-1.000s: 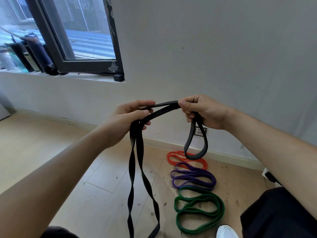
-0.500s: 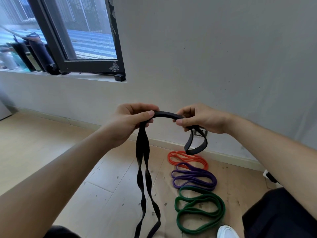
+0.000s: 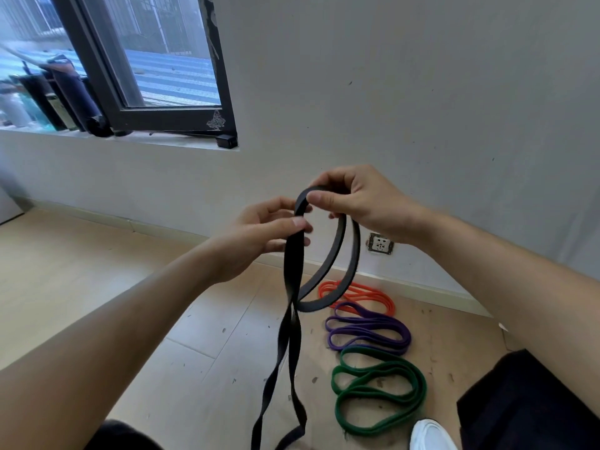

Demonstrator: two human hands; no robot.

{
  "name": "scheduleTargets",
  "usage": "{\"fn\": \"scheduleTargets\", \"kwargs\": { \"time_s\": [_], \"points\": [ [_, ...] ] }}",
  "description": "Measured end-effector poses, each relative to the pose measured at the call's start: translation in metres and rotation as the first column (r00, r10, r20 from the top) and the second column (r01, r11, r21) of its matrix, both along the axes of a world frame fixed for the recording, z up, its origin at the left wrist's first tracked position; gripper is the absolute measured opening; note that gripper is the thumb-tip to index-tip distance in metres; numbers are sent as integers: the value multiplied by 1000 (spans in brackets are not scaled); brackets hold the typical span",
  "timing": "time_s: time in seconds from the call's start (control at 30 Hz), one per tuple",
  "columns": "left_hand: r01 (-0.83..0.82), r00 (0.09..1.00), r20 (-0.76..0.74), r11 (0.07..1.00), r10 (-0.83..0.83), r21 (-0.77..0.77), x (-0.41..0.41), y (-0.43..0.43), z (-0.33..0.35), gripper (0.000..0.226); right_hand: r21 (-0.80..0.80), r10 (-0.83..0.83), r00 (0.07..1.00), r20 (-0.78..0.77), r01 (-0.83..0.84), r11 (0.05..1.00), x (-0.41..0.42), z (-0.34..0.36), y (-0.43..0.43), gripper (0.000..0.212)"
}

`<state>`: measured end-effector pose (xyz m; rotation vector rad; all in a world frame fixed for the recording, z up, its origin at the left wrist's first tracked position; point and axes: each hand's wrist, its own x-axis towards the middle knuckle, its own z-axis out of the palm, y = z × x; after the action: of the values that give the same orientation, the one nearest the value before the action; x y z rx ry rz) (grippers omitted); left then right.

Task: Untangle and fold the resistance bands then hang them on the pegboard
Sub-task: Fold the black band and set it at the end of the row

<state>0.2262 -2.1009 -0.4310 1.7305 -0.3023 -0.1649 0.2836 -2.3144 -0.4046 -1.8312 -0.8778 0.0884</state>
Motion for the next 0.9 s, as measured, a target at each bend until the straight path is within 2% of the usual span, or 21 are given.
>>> {"fn": "scheduleTargets", "kwargs": {
  "time_s": [0.07, 0.23, 0.4, 0.57, 0.7, 0.83, 0.9],
  "points": [
    [24, 1000, 8, 997, -24, 75, -1, 0, -4, 37, 66, -21, 1000, 2, 21, 998, 2, 3, -2, 9],
    [33, 999, 33, 996, -35, 84, 1, -1, -7, 15, 231, -40, 997, -71, 56, 971, 9, 12, -14, 6],
    [-71, 993, 96, 997, 68, 31, 0, -8, 0, 21, 339, -54, 978, -199, 121, 933, 20, 11, -26, 16],
    [-211, 953, 227, 977, 202, 15, 2, -11, 2, 27, 223, -61, 957, -283, 128, 966, 38, -7, -44, 25],
    [-264, 931, 267, 964, 248, 23, 1, -12, 3, 31, 38, -31, 926, -376, 49, 998, 42, -16, -54, 38],
    [-248, 939, 257, 968, 228, 46, 1, -14, 6, 33, -146, -5, 941, -339, -48, 988, 31, -18, -46, 45],
    [-184, 960, 231, 979, 160, 87, -1, -16, 7, 33, -121, 43, 954, -296, -82, 989, 23, -17, -35, 40]
  ]
}}
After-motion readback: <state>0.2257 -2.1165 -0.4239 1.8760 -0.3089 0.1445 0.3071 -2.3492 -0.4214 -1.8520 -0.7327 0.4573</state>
